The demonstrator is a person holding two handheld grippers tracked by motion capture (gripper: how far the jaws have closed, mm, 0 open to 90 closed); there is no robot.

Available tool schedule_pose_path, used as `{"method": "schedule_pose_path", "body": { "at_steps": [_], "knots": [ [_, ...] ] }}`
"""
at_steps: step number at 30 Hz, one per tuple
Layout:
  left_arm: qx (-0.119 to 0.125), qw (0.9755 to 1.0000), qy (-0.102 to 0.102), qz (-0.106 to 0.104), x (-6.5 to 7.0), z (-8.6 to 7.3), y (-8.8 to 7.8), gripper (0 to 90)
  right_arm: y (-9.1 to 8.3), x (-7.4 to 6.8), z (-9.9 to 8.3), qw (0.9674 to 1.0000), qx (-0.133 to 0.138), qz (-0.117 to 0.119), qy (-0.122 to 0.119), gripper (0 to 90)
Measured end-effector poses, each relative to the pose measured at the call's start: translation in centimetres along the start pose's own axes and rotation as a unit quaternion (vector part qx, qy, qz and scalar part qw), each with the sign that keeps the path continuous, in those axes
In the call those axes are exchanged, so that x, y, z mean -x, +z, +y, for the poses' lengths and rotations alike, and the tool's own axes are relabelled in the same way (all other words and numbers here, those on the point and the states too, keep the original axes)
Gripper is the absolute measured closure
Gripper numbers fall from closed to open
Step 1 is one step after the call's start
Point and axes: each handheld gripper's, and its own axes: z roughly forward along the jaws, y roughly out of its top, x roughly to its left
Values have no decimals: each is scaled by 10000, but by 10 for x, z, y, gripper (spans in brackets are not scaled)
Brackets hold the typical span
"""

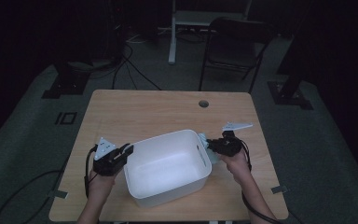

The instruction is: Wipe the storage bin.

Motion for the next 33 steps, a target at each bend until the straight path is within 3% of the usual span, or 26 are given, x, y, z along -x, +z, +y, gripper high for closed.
{"method": "schedule_pose_path", "body": {
  "at_steps": [2, 11, 18, 22, 25, 33],
  "knots": [
    [-3, 10000, 2, 6, 0, 0, 0, 777, -1, 0, 4, 9999, 99, 38, 8, 836],
    [-4, 10000, -6, 39, 1, 0, 0, 777, 14, 11, 1, 9996, -239, 25, 116, 837],
    [-25, 10000, 20, 36, 1, 1, 1, 777, 8, 12, 11, 9997, 59, 205, 126, 836],
    [-14, 10000, 12, 71, 1, 1, 1, 777, 17, 13, 8, 9998, 18, 90, 179, 839],
    [-4, 10000, 2, 51, 0, 1, 1, 777, 21, 19, 3, 9994, -24, 161, 309, 839],
    [-11, 10000, 20, 29, -1, 1, 1, 777, 16, 16, 22, 9997, 38, 201, 103, 837]
  ]
}}
